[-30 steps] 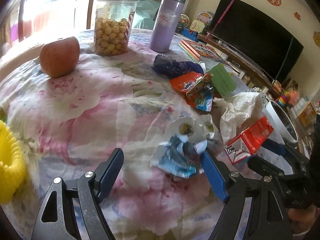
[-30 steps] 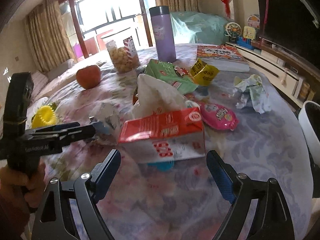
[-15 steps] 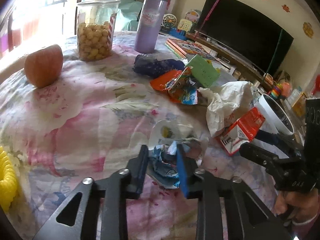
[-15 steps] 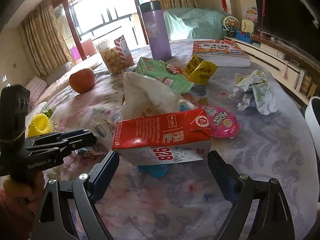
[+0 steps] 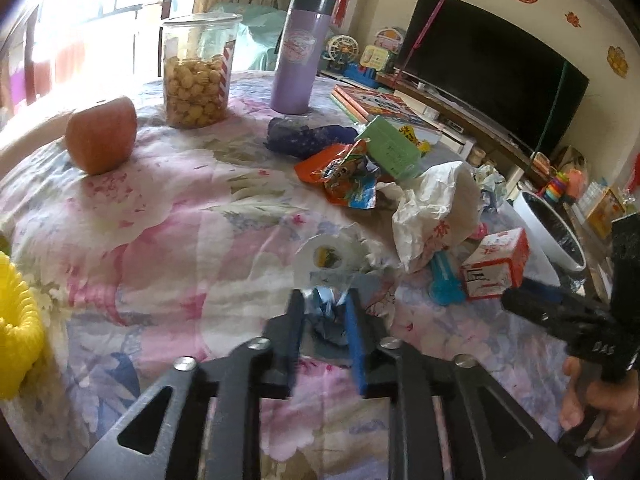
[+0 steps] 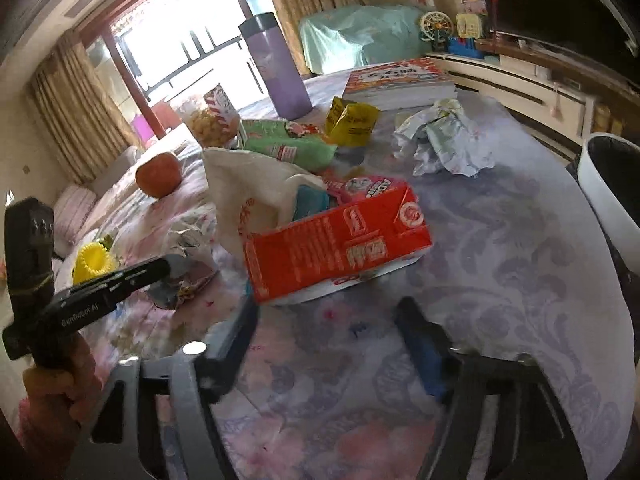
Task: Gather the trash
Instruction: 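Grasp the crumpled blue wrapper with left tool while right tool grasps the red milk carton, then carry wrapper and carton over the trash bin and open both tools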
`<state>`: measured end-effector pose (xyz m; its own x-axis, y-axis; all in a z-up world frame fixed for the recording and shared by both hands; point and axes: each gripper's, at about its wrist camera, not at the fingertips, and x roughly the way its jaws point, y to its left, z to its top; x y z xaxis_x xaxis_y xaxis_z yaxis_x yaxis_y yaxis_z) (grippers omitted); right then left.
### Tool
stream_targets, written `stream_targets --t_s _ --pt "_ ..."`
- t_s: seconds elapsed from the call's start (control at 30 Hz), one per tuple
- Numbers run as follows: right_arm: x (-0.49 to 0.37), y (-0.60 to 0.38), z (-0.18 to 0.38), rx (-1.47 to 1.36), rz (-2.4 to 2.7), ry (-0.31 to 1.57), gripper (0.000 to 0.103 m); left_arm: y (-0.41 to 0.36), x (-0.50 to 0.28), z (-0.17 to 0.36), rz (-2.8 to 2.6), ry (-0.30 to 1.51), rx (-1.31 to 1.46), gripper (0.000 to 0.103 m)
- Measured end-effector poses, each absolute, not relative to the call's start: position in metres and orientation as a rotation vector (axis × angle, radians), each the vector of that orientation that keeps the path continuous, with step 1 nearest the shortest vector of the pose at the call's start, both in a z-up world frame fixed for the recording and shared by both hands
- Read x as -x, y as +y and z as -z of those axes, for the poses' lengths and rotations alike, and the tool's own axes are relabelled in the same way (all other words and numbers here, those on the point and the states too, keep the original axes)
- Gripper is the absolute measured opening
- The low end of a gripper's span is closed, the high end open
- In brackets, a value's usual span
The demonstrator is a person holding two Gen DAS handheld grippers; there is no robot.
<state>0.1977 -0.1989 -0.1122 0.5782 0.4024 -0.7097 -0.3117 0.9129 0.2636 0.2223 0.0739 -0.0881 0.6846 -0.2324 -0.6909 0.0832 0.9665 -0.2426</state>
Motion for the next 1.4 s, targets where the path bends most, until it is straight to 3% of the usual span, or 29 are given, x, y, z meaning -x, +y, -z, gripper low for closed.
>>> stream_targets --t_s 0.13,0.33,0.4,0.47,0.57,0.63,0.7,0.73,0.77,1.03,1.4 --pt "-0.199 -0.197 0.103 -0.106 -0.416 0.826 0.088 0.074 -0.226 0.090 0.153 0.809 0.185 0.059" --pt "-0.202 -0.202 0.104 -0.113 -0.398 0.836 0.091 0.066 -0.240 0.096 0.189 0.835 0.180 0.060" --pt "-0.207 -0.208 0.111 -0.191 -0.416 0.885 0.091 0.060 -0.243 0.098 0.211 0.839 0.161 0.058" --pt "-0.212 -0.213 0.117 -0.260 -0.419 0.919 0.091 0.057 -0.246 0.100 0.234 0.843 0.153 0.035" --pt "-0.218 -0.223 0.125 -0.364 -0.420 0.934 0.091 0.053 -0.248 0.101 0.261 0.840 0.145 0.027" --pt "-0.220 -0.227 0.125 -0.391 -0.416 0.925 0.089 0.052 -0.247 0.100 0.263 0.836 0.140 0.025" --pt "-0.221 -0.227 0.125 -0.378 -0.395 0.922 0.072 0.051 -0.245 0.100 0.259 0.832 0.140 0.022" --pt "-0.222 -0.228 0.126 -0.383 -0.391 0.927 0.053 0.051 -0.244 0.100 0.257 0.829 0.139 0.020" --pt "-0.223 -0.231 0.127 -0.403 -0.395 0.927 0.051 0.050 -0.242 0.100 0.254 0.827 0.137 0.019" --pt "-0.207 -0.242 0.111 -0.406 -0.422 0.858 0.040 0.038 -0.227 0.090 0.272 0.805 0.134 0.017" --pt "-0.169 -0.267 0.072 -0.222 -0.329 0.687 0.038 -0.003 -0.218 0.071 0.365 0.778 0.131 0.016"
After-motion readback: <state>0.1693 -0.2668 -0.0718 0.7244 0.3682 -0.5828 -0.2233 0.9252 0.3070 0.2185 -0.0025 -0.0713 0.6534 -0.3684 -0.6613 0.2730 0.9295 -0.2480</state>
